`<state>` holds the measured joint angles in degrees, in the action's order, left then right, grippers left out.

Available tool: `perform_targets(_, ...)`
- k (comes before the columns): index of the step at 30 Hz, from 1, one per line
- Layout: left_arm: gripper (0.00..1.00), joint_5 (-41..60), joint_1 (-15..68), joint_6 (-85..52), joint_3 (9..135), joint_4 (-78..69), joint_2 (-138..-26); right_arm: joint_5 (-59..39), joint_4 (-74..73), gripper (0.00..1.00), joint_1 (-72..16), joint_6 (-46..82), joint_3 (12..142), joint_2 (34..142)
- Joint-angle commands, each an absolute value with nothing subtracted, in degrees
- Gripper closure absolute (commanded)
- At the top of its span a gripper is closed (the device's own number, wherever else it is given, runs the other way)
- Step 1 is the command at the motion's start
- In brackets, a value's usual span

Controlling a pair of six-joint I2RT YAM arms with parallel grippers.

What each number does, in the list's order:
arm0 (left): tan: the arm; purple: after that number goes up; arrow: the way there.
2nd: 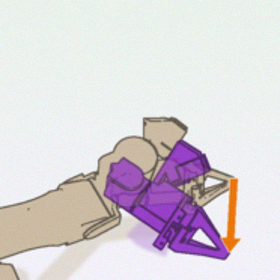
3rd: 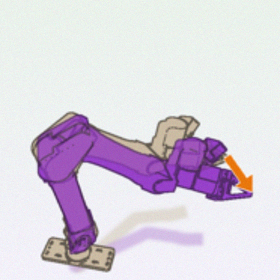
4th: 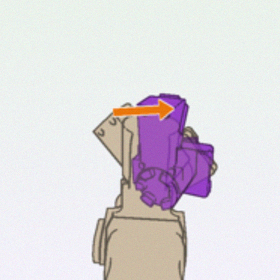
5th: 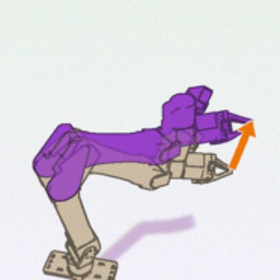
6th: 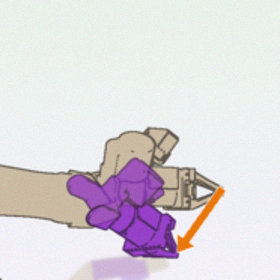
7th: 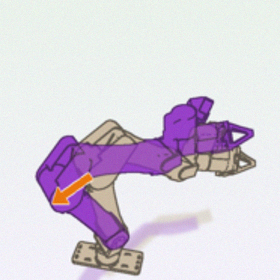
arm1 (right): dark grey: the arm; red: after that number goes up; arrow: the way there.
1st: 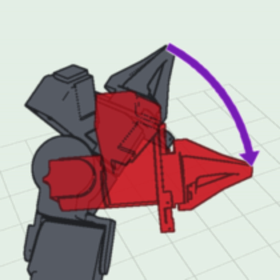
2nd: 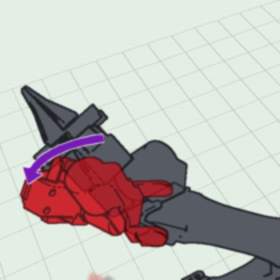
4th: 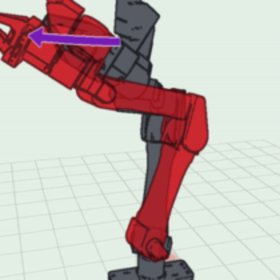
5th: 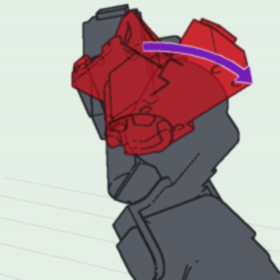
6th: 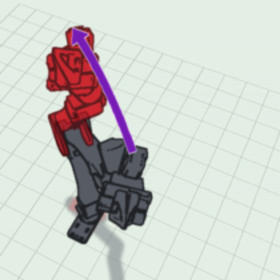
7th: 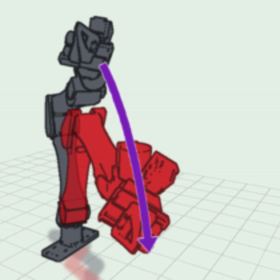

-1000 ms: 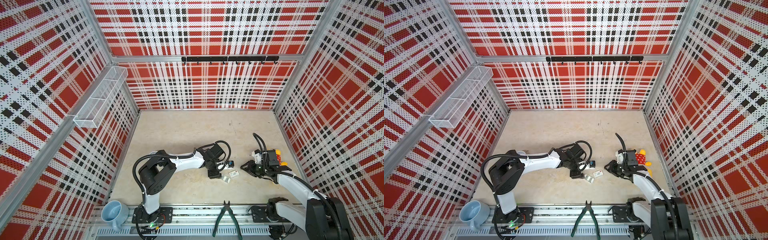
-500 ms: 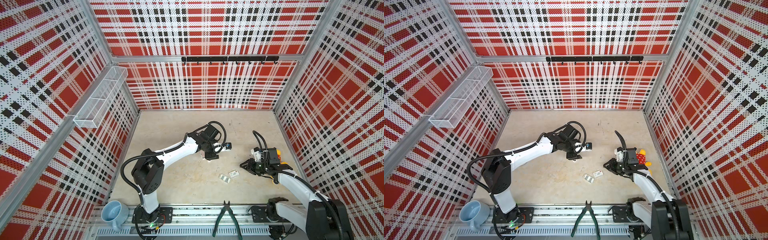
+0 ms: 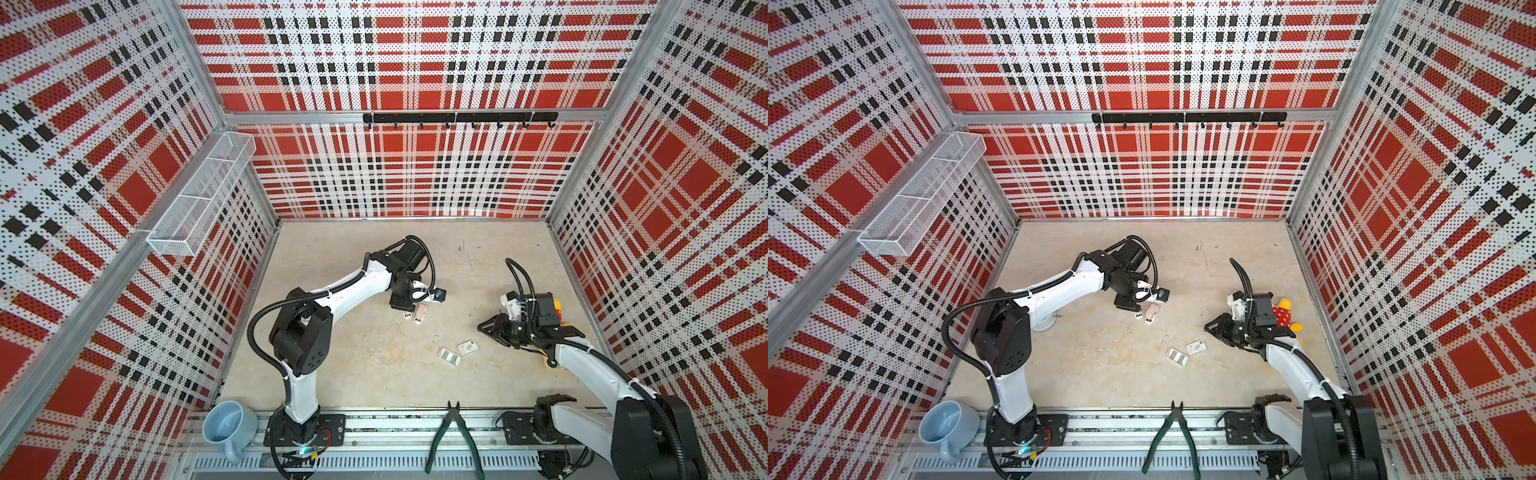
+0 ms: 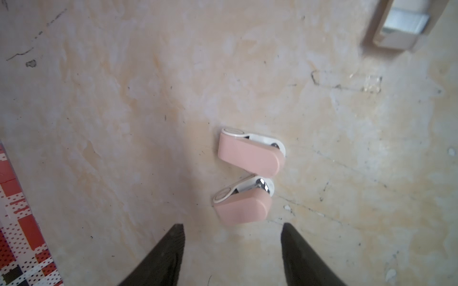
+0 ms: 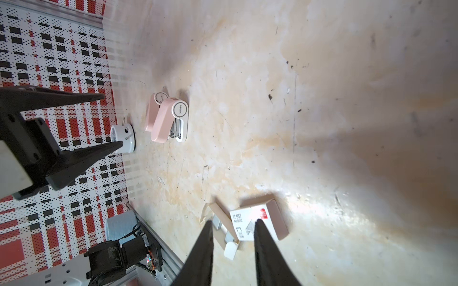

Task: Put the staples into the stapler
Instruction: 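Move the left gripper over the pink stapler farther from the robot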

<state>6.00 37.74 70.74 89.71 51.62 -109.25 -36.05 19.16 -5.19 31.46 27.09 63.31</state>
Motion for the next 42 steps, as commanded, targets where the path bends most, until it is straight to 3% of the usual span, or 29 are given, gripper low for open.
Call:
perform_targets(1,0.35,5.81,35.9,81.23,94.38,58.7,-111.88,-37.57,16.53,0.68,-5.45,32.14,27.28,63.46)
perform_targets(19,0.34,4.86,36.69,92.58,96.62,61.17,-118.49,-36.74,11.57,0.68,-5.45,35.66,27.66,68.58)
perform_targets(42,0.42,4.22,36.98,92.51,92.98,58.35,-120.65,-36.2,10.11,0.7,-5.4,36.03,26.85,70.14)
